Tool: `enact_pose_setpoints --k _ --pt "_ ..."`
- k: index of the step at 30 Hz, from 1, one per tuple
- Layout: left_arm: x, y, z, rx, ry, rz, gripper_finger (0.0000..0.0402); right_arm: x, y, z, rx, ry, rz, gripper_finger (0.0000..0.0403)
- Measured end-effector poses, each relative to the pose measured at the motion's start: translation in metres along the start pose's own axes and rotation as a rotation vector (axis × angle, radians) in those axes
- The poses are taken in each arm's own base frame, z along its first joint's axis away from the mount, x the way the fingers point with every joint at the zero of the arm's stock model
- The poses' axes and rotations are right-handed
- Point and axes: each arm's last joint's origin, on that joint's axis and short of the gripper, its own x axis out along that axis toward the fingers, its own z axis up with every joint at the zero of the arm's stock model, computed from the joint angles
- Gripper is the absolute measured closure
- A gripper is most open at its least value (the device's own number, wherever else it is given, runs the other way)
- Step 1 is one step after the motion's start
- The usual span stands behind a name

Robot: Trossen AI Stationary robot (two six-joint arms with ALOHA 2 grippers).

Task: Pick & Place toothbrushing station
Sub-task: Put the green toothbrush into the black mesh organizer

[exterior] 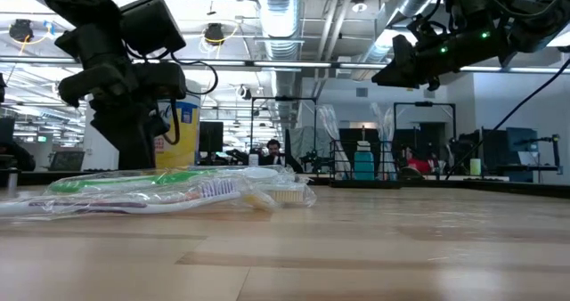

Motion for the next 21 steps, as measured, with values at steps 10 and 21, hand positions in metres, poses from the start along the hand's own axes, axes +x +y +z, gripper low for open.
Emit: enact_pose_setpoints --k 10,21 --pt "0.0 0.0001 -0.001 -0.002 0.01 0.001 0.0335 0.0 0.0 0.0 0.0 0.0 0.0 0.0301" --pt "0.0001 -0.0003 -0.0031 -0.017 0.027 0.044 0.0335 0.0 0.0 0.0 0.0 0.0 0.0 0.0301"
